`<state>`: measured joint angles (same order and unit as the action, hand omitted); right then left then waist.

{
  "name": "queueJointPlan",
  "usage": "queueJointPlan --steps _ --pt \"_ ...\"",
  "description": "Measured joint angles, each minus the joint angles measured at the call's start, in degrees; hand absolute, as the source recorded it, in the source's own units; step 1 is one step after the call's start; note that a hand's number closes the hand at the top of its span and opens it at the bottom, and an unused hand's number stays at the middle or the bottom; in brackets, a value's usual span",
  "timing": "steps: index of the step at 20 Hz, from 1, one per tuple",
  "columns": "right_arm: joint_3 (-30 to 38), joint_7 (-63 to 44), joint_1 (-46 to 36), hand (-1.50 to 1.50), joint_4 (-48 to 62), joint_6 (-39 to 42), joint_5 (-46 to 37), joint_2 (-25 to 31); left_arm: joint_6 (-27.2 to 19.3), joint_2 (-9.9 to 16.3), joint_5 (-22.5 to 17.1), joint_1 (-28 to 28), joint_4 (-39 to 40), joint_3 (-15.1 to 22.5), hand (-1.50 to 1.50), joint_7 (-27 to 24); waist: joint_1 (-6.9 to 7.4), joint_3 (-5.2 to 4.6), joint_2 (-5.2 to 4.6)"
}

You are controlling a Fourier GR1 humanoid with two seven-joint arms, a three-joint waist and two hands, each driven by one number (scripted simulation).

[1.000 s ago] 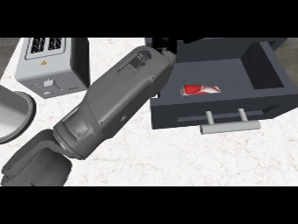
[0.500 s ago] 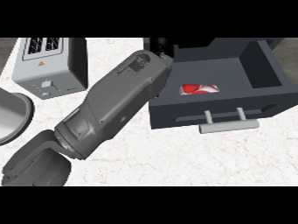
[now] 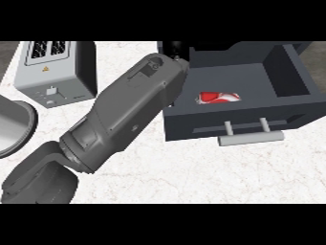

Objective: Pick up the can, place it into the drawer and close the drawer

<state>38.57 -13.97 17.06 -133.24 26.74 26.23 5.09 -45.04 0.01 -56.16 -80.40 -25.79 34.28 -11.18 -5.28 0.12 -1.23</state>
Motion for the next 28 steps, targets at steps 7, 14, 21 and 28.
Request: queueJointPlan --steps 7,14,21,28 --pt "-2.2 5.5 -4.3 -1.5 -2.2 2.3 -8.9 2.1 0.7 0.0 -2.3 0.0 -1.4 -0.1 -1.5 -3.6 1.01 -0.04 0.06" --pt "-10.8 7.3 -9.8 -1.5 -4.6 1.6 -26.7 1.7 -0.9 0.0 -3.6 -1.4 -2.2 0.3 -1.5 -5.3 2.81 -0.07 0.12" --pt "-21.4 10.2 -17.3 -1.5 1.2 -1.9 -46.8 2.3 -0.8 0.1 -4.2 -2.5 -3.3 -0.1 -1.5 -2.9 4.88 -0.1 0.49" --pt "-31.6 12.4 -26.3 -1.5 12.5 -9.3 -64.3 1.7 -0.7 0.9 -2.4 -0.5 -4.0 -0.9 -1.5 -1.8 6.34 -0.14 0.89"
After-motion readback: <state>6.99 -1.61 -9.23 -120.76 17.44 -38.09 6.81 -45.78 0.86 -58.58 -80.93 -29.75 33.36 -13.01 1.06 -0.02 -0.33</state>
